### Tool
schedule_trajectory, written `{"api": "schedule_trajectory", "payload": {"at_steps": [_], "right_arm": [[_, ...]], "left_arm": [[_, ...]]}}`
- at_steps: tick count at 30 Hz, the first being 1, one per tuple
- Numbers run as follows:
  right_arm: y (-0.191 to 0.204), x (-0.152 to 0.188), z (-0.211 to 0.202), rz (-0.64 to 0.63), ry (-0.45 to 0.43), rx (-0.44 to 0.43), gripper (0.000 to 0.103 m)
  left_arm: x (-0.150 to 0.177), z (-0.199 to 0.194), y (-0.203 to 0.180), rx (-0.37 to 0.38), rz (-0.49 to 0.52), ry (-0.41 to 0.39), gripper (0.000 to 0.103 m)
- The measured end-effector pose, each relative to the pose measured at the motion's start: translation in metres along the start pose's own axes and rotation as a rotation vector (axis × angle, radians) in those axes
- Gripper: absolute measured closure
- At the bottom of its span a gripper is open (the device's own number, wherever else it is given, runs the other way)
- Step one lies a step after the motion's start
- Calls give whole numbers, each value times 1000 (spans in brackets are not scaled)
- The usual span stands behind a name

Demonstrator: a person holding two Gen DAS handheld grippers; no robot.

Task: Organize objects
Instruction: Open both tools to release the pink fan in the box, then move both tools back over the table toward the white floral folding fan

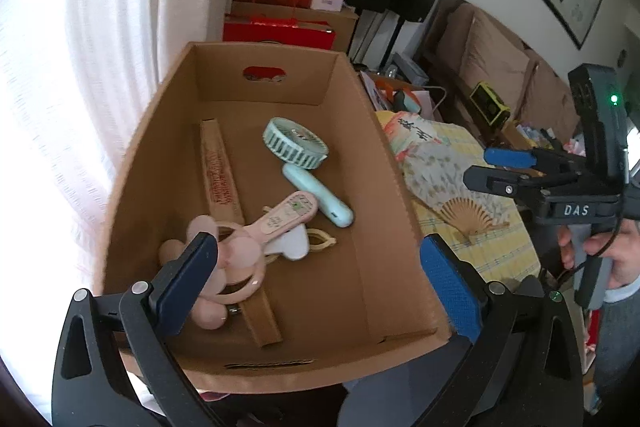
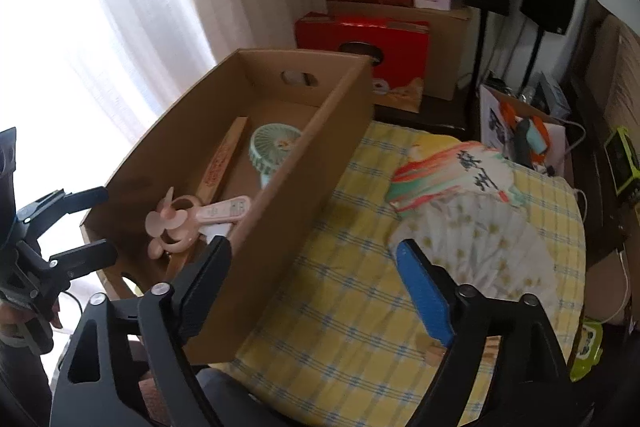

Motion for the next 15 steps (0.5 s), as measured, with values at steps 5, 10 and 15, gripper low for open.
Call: {"api": "schedule_trajectory", "payload": {"at_steps": [5, 10, 15], "right_arm": [[-18, 7, -8, 31, -4, -2, 0], [-36, 13, -17, 57, -23, 19, 0], [-53, 18, -26, 81, -41, 38, 0]], "left_arm": [[-7, 5, -17, -8, 7, -8, 0], [-12, 13, -31, -20, -4, -3, 0], [-19, 18, -49, -14, -13, -9, 0]]}}
Point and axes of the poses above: each gripper's, at about its wrist camera, not at the fingertips, and z roughly the way its jaws point, y to its left, x to its underside, the point moved 8 cm from there along z, roughly the way its jaws point, and after that the axes turned 3 degrees about z, right-handed, at the moved point
